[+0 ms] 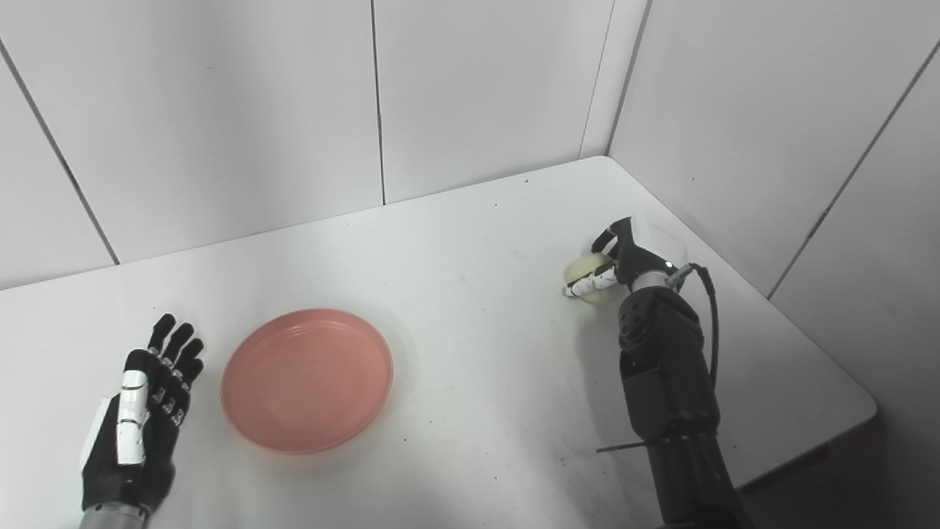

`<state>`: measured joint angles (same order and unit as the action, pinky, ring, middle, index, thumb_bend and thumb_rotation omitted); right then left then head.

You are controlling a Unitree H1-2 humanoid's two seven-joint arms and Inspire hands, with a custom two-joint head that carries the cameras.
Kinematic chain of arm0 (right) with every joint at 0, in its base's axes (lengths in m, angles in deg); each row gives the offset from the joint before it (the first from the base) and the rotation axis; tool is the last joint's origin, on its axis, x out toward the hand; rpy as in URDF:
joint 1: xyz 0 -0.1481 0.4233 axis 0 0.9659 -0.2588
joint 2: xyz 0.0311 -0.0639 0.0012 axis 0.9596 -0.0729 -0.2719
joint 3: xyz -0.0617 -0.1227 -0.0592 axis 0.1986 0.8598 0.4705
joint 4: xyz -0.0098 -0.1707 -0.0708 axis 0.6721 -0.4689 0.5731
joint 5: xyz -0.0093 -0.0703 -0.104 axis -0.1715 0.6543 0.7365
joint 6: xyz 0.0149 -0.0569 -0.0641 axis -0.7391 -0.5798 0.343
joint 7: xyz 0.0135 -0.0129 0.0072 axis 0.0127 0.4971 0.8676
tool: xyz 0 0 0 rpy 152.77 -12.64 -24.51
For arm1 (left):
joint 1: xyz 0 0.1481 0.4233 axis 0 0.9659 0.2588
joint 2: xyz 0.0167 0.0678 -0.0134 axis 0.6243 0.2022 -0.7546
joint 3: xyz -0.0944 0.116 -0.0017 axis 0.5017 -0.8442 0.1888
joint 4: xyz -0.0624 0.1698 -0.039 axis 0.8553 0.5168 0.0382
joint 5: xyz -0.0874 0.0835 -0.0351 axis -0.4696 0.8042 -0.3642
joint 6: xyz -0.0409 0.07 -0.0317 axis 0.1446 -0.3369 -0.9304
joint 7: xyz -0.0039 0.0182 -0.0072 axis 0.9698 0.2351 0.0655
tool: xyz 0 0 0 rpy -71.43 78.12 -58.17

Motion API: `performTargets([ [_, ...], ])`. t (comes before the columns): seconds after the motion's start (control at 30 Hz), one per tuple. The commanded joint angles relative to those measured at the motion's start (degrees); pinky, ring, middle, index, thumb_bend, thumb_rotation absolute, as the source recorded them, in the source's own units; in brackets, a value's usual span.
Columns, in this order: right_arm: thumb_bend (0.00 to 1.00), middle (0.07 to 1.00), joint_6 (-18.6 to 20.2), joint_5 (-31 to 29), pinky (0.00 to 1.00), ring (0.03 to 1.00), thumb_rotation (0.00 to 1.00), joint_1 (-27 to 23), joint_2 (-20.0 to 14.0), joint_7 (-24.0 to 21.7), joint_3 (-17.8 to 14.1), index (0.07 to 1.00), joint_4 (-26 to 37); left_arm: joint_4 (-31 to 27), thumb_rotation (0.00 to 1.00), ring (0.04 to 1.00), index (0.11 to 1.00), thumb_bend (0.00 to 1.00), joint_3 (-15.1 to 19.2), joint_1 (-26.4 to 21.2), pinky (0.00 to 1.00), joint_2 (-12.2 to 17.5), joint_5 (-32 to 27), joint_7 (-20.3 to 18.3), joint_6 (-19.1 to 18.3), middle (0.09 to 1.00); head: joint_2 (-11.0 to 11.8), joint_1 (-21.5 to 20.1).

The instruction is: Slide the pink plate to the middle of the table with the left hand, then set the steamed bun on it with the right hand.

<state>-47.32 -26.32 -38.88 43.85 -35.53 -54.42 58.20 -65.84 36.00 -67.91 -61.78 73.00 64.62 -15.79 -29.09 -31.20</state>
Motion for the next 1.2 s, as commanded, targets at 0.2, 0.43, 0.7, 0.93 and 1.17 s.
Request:
performTargets([
  [0.2, 0.52, 0.407, 0.0, -5.0, 0.24, 0.306, 0.0, -1.1, -0.7, 3.3, 0.5, 0.52, 5.4, -0.7, 1.0, 0.966, 0.968, 0.59, -0.8, 1.2, 0.98, -0.2, 0.5, -0.6, 1.5, 0.981, 0.0, 3.2],
  [0.43, 0.52, 0.427, -1.6, -19.9, 0.25, 0.311, 0.0, -0.1, -1.6, 5.2, 2.6, 0.506, 7.9, -0.8, 1.0, 0.972, 0.965, 0.59, -1.8, 1.6, 1.0, -2.0, 2.6, 0.9, 2.6, 0.98, 0.5, 9.4],
  [0.7, 0.51, 0.421, -6.1, -30.6, 0.22, 0.272, 0.0, 2.4, -0.5, 5.8, 9.8, 0.509, 15.7, 1.2, 1.0, 0.989, 0.973, 0.58, -2.7, 1.5, 1.0, -4.6, 3.9, 1.8, 4.9, 0.989, 2.1, 15.8],
  [0.93, 0.51, 0.424, -9.7, -35.8, 0.23, 0.279, 0.0, 4.0, 1.6, 8.2, 14.8, 0.515, 18.6, 4.4, 1.0, 1.0, 0.983, 0.57, -3.1, 0.7, 1.0, -6.5, 5.4, 2.7, 7.6, 1.0, 2.5, 20.9],
  [1.17, 0.51, 0.428, -13.4, -39.7, 0.22, 0.272, 0.0, 5.7, 1.8, 8.4, 18.6, 0.513, 19.2, 6.4, 1.0, 0.997, 0.979, 0.59, -3.8, 0.3, 1.0, -8.0, 7.2, 4.5, 9.3, 1.0, 1.3, 25.5],
])
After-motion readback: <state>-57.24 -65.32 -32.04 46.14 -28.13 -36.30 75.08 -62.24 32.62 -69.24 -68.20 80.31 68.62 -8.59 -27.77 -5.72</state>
